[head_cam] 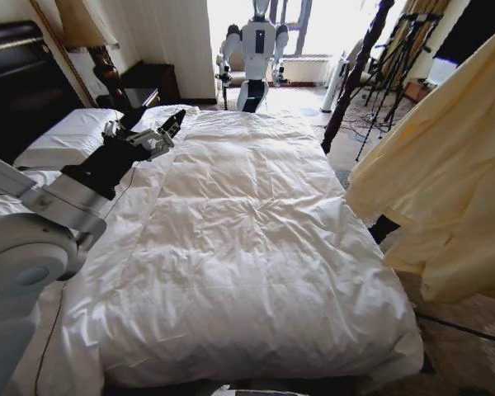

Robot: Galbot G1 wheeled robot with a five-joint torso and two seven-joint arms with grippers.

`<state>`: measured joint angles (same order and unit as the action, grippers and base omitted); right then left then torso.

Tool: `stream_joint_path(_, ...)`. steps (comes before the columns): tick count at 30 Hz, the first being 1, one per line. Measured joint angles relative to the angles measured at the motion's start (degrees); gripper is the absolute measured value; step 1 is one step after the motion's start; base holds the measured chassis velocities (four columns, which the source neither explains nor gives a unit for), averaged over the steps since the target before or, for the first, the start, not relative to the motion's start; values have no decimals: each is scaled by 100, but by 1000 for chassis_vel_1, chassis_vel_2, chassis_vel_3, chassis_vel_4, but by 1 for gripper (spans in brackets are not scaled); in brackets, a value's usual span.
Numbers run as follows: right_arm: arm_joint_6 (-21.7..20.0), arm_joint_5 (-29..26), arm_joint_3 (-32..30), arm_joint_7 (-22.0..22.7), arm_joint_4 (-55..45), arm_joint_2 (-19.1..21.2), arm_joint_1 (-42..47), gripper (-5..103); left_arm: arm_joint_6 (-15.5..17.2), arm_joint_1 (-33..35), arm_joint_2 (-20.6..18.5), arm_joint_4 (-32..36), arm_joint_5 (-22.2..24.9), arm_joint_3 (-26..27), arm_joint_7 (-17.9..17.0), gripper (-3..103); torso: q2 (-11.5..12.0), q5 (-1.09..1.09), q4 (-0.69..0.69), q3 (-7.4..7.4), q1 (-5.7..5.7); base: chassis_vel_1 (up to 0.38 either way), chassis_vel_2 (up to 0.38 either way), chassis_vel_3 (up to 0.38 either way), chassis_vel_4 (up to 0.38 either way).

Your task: Pick up the clothes from the bed and hang them on the clothes hanger.

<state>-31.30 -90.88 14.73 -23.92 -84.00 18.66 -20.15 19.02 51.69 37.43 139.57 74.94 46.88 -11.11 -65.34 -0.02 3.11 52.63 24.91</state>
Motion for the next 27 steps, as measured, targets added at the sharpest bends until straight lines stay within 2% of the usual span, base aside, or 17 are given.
stream_joint_path(3,-39,-26,-7,253,106,-215,-1,0,-2,-1,37,-9,-3,-15,17,100,0,0,1,0,-1,0,0,0,0)
stream_joint_path(10,-105,-60,-60,541,346,-497,21,0,-8,22,110,2,-36,-39,19,100,0,0,0,0,1,0,0,0,0)
stream_joint_path(22,-97,-47,-72,588,640,-897,0,0,-15,47,146,25,-70,-84,27,100,0,0,0,0,0,0,0,0,0)
stream_joint_path(27,-132,-275,-22,643,699,-1073,-98,0,-19,47,146,29,-114,-125,34,100,0,-1,1,-1,-1,0,0,0,0)
